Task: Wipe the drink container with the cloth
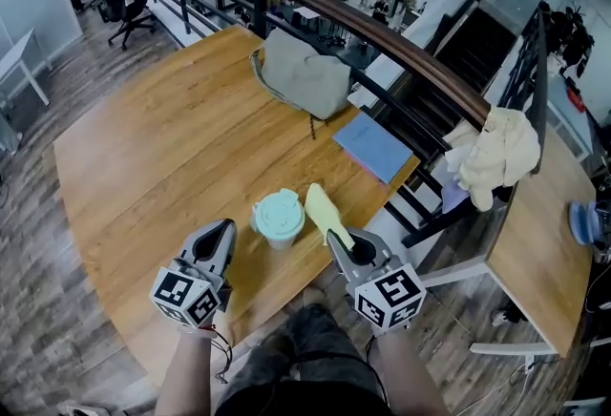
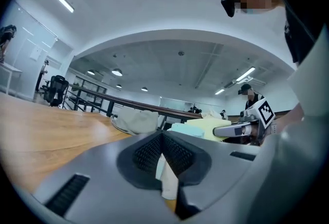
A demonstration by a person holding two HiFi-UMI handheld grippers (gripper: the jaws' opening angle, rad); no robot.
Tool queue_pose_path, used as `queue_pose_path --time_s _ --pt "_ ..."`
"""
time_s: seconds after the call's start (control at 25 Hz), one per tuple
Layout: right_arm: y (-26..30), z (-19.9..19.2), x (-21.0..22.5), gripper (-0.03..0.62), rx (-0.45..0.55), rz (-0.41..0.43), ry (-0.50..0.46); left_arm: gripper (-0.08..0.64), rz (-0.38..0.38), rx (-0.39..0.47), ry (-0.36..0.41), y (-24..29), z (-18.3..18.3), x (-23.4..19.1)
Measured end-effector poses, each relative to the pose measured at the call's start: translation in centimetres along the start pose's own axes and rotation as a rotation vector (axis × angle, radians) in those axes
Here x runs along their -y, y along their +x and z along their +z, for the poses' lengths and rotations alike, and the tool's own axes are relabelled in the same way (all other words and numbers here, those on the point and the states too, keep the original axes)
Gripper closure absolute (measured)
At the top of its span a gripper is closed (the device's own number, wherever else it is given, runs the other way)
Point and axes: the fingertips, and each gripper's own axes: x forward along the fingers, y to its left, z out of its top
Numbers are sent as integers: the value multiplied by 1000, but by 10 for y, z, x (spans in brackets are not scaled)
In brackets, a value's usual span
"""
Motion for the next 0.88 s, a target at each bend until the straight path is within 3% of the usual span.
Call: queue_pose_path --time_s 0.16,0.36,0.88 --pt "-2 3 0 568 21 -22 0 565 68 17 37 1 7 -7" --pt "-8 6 -7 569 48 -36 5 565 126 57 23 -7 12 -16" --pt "-10 -1 -26 569 49 -58 -49 565 133 105 29 -7 24 -12"
